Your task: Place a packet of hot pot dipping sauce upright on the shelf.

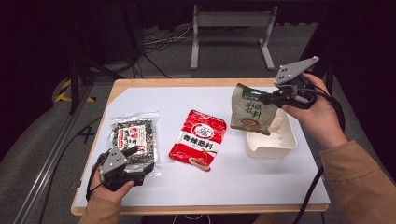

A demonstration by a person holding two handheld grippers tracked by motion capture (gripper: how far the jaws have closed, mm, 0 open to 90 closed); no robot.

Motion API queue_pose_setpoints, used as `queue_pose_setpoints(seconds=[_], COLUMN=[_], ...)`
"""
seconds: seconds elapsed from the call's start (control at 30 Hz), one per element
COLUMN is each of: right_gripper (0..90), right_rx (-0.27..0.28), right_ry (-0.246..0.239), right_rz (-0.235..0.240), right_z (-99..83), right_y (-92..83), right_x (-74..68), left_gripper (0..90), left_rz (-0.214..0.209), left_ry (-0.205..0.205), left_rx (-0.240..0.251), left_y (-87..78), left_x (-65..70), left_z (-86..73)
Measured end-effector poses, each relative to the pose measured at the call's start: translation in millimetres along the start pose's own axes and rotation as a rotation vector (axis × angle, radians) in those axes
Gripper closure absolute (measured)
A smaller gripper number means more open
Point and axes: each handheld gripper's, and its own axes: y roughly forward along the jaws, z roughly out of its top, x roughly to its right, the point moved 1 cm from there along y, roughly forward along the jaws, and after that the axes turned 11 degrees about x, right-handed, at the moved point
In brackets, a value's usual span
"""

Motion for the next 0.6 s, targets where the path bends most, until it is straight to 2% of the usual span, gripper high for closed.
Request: queue_pose_setpoints(seconds=[0.4,0.6], right_gripper=[89.4,89.5], right_rx=[0.019,0.02], right_ry=[-0.035,-0.044], right_rz=[-0.038,-0.06], right_z=[-1.5,-4.6], right_y=[-2.0,-1.6], right_x=[22.2,39.0], left_gripper=[16.3,16.2], left_rz=[0.013,0.018], left_ry=[0.002,-0.005], left_rx=[0.004,0.005], left_y=[-6.3,-7.9], left_x=[-0.3,-0.3], left_z=[-1.9,-2.5])
